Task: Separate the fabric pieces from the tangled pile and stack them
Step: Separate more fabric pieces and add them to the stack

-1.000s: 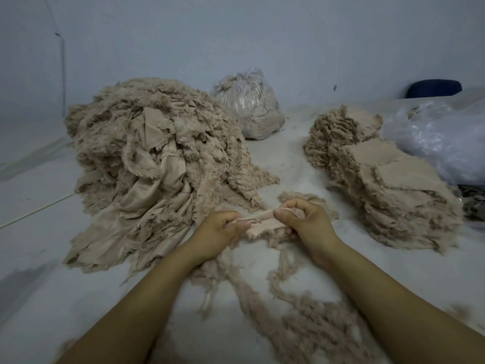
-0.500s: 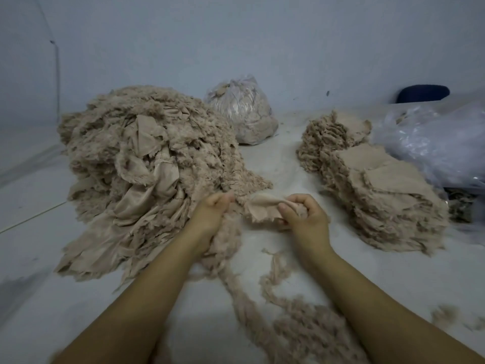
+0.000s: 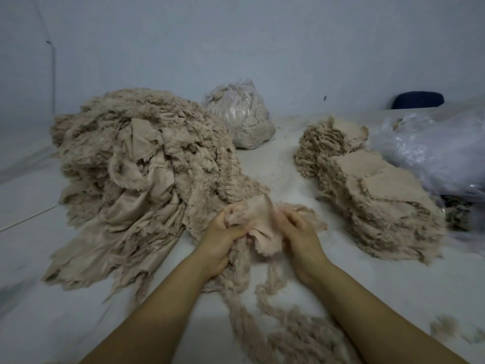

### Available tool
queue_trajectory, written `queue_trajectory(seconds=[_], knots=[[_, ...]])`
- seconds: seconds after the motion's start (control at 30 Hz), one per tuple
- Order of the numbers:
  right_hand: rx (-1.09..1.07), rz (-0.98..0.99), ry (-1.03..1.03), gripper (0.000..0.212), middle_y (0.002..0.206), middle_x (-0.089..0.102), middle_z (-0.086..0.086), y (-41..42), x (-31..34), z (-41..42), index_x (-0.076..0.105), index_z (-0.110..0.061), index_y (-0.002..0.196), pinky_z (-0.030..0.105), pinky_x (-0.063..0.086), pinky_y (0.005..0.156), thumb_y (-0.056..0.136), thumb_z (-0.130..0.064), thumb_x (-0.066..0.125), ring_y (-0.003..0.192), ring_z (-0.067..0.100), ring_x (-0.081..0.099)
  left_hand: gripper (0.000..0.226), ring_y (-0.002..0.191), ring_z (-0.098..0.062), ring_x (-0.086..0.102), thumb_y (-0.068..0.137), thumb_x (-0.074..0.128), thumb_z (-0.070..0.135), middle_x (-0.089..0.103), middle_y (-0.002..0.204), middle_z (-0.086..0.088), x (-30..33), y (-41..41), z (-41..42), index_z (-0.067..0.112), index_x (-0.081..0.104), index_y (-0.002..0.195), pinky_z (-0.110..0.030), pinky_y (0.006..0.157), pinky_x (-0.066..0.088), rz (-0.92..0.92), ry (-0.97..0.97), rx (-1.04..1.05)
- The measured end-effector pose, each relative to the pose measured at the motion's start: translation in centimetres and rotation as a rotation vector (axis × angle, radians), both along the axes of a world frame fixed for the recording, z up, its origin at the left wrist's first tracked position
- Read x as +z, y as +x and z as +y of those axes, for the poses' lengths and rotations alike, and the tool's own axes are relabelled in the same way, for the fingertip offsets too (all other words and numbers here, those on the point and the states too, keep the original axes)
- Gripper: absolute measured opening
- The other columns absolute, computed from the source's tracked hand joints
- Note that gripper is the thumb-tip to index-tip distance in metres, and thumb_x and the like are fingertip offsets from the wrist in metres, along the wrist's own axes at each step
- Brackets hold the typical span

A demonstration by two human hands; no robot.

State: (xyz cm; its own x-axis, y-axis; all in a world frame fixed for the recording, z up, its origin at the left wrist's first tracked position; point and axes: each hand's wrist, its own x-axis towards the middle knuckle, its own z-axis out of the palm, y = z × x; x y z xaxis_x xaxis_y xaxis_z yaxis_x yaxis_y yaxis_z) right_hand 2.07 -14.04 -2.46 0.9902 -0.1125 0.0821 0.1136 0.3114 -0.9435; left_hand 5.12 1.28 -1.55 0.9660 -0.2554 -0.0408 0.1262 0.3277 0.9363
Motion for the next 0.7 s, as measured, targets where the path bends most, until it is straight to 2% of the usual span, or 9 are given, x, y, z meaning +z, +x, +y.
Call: queue_trajectory(seconds=[0.13, 0.17, 0.23, 0.3, 0.37, 0.43, 0.57, 0.63, 0.7], knots=[[-0.06, 0.027, -0.274, 0.02, 0.092, 0.07, 0.026, -0.5, -0.2, 0.5, 0.066, 0.004, 0.095, 0.05, 0.056, 0.08, 0.088, -0.014, 0.066, 0.086, 0.041, 0.067, 0.04, 0.099, -0.028, 0.066, 0.079, 0.066, -0.001, 0.069, 0.109, -0.016, -0.3, -0.3, -0.2, 0.008, 0.059, 0.118, -0.038, 0.087, 0.054, -0.055, 0.072, -0.07], [-0.064, 0.031, -0.29, 0.026, 0.089, 0.069, 0.029, -0.5, -0.3, 0.4, 0.065, 0.007, 0.091, 0.051, 0.054, 0.078, 0.091, -0.018, 0.063, 0.081, 0.04, 0.067, 0.037, 0.098, -0.028, 0.067, 0.077, 0.069, 0.005, 0.069, 0.107, -0.018, -0.5, -0.4, -0.2, 0.003, 0.062, 0.113, -0.036, 0.084, 0.055, -0.06, 0.086, -0.077], [-0.123, 0.03, -0.336, 0.042, 0.076, 0.067, 0.022, -0.2, 0.2, 0.1, 0.062, 0.004, 0.074, 0.037, 0.05, 0.069, 0.096, -0.032, 0.055, 0.069, 0.022, 0.062, 0.033, 0.092, -0.027, 0.069, 0.075, 0.069, 0.014, 0.07, 0.102, -0.019, -0.6, -0.6, -0.3, -0.001, 0.066, 0.105, -0.032, 0.076, 0.056, -0.034, 0.077, -0.052], [-0.275, -0.058, -0.667, 0.04, 0.069, 0.062, 0.004, 0.3, 1.1, -0.9, 0.056, -0.011, 0.065, 0.022, 0.041, 0.067, 0.098, -0.033, 0.049, 0.067, 0.006, 0.055, 0.028, 0.09, -0.03, 0.069, 0.079, 0.067, 0.015, 0.071, 0.1, -0.02, -0.5, -0.6, -0.3, 0.0, 0.068, 0.102, -0.033, 0.072, 0.056, 0.011, 0.029, -0.005], [-0.246, -0.111, -1.146, 0.028, 0.082, 0.061, 0.004, 0.9, 1.5, -1.7, 0.057, -0.014, 0.073, 0.027, 0.038, 0.076, 0.096, -0.027, 0.049, 0.086, 0.017, 0.056, 0.018, 0.088, -0.031, 0.07, 0.083, 0.064, 0.011, 0.071, 0.098, -0.02, -0.4, -0.3, -0.1, 0.001, 0.069, 0.098, -0.034, 0.07, 0.058, 0.067, -0.02, 0.047], [-0.083, -0.047, -1.39, 0.025, 0.09, 0.055, 0.005, 0.9, 1.2, -1.9, 0.054, -0.014, 0.073, 0.03, 0.039, 0.083, 0.092, -0.03, 0.055, 0.096, 0.025, 0.052, 0.018, 0.09, -0.032, 0.069, 0.087, 0.061, 0.007, 0.07, 0.101, -0.022, -0.3, 0.0, 0.1, 0.0, 0.067, 0.102, -0.036, 0.072, 0.059, 0.133, -0.056, 0.097], [0.026, -0.007, -1.311, 0.039, 0.071, 0.054, 0.001, 0.5, 1.6, -3.1, 0.053, -0.012, 0.067, 0.031, 0.04, 0.067, 0.095, -0.039, 0.054, 0.072, 0.018, 0.052, 0.029, 0.095, -0.034, 0.066, 0.087, 0.059, 0.006, 0.066, 0.108, -0.025, -0.1, 0.3, 0.6, -0.006, 0.061, 0.114, -0.038, 0.077, 0.057, 0.219, -0.113, 0.121], [0.016, 0.011, -1.335, 0.015, 0.088, 0.06, 0.001, 0.9, 1.9, -4.2, 0.064, -0.014, 0.088, 0.028, 0.043, 0.076, 0.095, -0.024, 0.055, 0.087, 0.019, 0.057, 0.028, 0.09, -0.031, 0.068, 0.087, 0.058, 0.007, 0.068, 0.105, -0.021, -0.1, 0.3, 0.8, -0.005, 0.063, 0.112, -0.036, 0.074, 0.058, 0.239, -0.149, 0.093], [0.119, 0.02, -1.424, 0.022, 0.108, 0.055, 0.002, 1.4, 2.0, -4.9, 0.066, -0.019, 0.114, 0.021, 0.041, 0.087, 0.095, -0.016, 0.055, 0.104, 0.019, 0.055, 0.028, 0.087, -0.028, 0.07, 0.087, 0.058, 0.01, 0.07, 0.102, -0.02, -0.2, 0.5, 0.9, -0.003, 0.064, 0.11, -0.035, 0.069, 0.059, 0.264, -0.199, 0.061]])
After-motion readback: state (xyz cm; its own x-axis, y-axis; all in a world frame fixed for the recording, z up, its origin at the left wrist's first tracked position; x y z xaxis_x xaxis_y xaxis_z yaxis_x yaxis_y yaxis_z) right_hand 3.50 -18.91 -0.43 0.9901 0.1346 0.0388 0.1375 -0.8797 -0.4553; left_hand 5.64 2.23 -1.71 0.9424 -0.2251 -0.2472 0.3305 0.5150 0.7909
